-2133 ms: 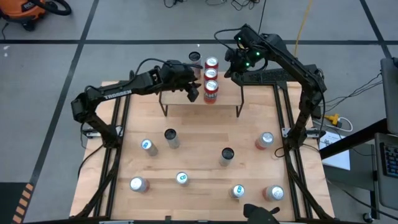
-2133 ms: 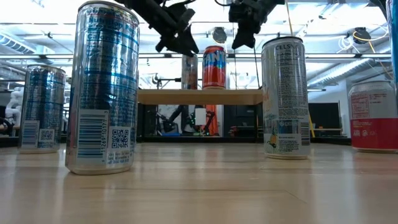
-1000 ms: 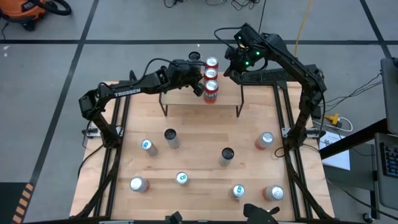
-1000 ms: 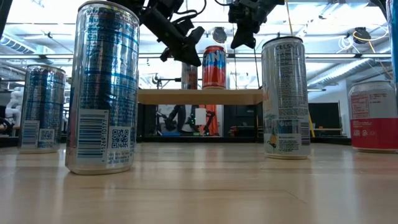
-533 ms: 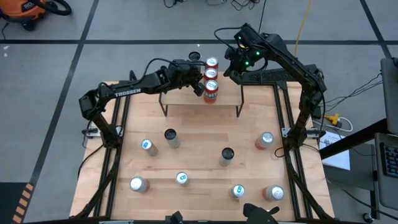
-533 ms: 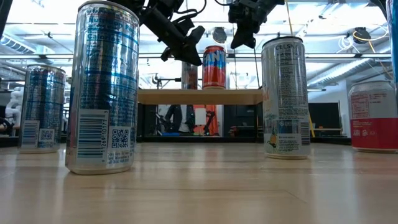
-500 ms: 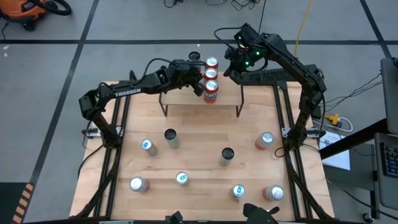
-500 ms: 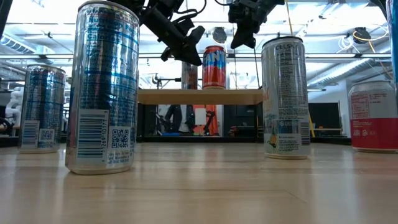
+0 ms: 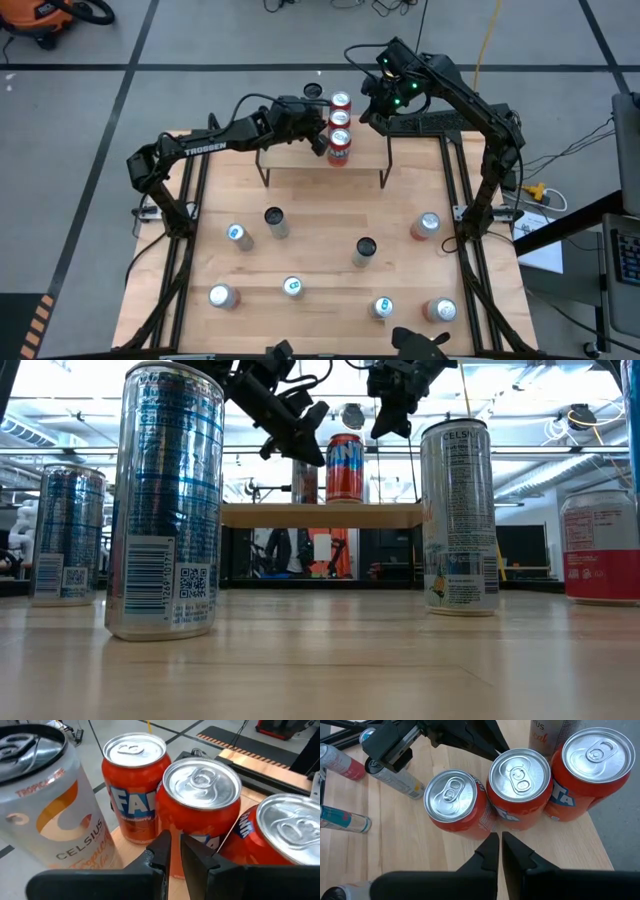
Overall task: Place canned beverage on shelf
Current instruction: Put the orange soda can aligned with the other orange soda cans on the shelf, then put the left white and yellow soda can aligned with the other white and yellow soda can on the shelf
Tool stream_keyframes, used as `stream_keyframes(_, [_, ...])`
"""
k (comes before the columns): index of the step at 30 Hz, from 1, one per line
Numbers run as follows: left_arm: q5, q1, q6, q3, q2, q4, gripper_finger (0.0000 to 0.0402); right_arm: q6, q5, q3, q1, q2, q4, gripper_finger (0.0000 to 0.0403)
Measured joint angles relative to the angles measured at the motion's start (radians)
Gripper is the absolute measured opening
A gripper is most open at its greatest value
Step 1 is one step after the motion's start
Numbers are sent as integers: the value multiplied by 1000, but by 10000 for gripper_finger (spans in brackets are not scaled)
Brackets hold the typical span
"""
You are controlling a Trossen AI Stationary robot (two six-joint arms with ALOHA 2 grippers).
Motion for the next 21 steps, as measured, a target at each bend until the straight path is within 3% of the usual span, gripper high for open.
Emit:
stream_keyframes(8, [-4,-16,-30,47,-78,-165,47,33,0,0,0,-29,-16,0])
stream_keyframes(15, [151,-82,-213,106,-219,-460,47,160,0,0,26,-104,-17,0])
stream_keyframes(21, [261,-151,-319,107,-312,-692,59,247,47,0,123,-167,-21,0])
